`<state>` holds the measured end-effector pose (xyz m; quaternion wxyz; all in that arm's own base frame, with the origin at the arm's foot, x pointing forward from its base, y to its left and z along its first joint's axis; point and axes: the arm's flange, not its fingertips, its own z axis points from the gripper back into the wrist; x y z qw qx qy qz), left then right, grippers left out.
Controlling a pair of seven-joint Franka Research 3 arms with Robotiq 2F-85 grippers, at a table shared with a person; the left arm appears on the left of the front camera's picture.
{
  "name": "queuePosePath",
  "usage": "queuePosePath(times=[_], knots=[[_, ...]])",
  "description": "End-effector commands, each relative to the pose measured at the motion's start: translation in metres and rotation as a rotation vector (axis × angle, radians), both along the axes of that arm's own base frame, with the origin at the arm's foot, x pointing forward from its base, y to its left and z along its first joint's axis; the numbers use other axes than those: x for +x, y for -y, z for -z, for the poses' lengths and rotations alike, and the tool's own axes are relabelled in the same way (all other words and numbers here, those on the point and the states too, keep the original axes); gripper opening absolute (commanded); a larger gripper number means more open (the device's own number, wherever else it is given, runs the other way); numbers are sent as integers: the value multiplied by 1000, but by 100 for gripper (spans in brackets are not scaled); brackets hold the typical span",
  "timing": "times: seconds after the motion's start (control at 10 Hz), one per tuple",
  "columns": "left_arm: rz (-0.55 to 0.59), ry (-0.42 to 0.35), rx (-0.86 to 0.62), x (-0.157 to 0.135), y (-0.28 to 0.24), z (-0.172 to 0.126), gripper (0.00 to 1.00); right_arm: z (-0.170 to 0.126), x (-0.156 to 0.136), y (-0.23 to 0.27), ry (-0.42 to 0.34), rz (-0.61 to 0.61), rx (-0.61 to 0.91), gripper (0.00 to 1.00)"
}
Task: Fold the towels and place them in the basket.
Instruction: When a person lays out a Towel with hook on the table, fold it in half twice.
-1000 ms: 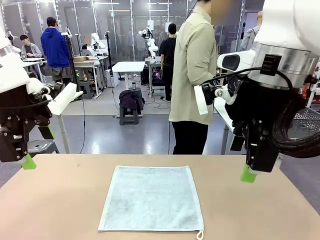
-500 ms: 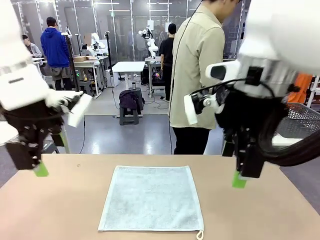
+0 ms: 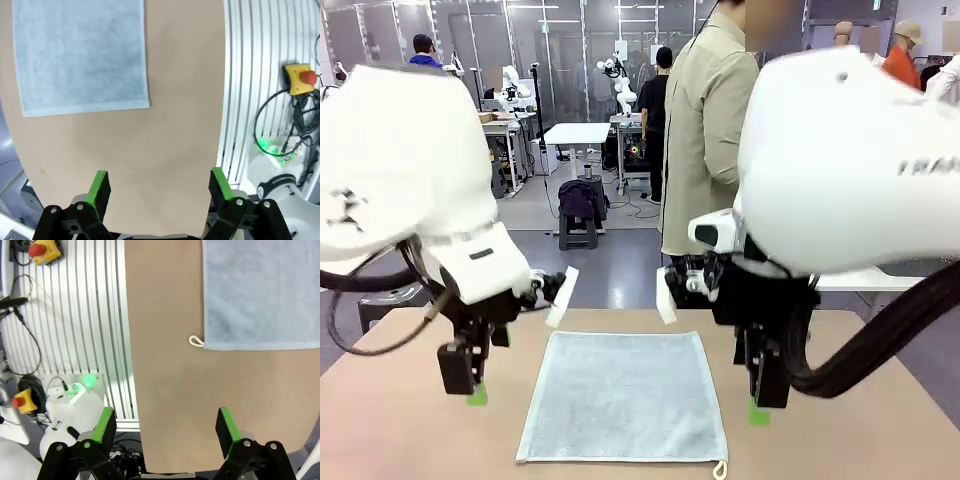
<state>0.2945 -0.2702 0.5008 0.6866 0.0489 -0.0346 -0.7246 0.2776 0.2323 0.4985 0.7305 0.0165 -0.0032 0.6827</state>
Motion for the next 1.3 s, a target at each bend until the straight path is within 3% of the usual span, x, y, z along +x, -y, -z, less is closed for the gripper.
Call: queuePosePath(times=[0.0,0.5,1.0,1.2], knots=[[-6,3,-27,2,2,30,100,31,10,3,-38,-52,41,100],[34,-15,-37,11,3,109,100,104,29,-5,-31,-70,48,100],[-24,-65,-85,15,-2,169,100,146,43,-5,27,-31,27,100],[-10,-52,-97,14,-4,186,100,165,45,-2,40,-32,31,100]])
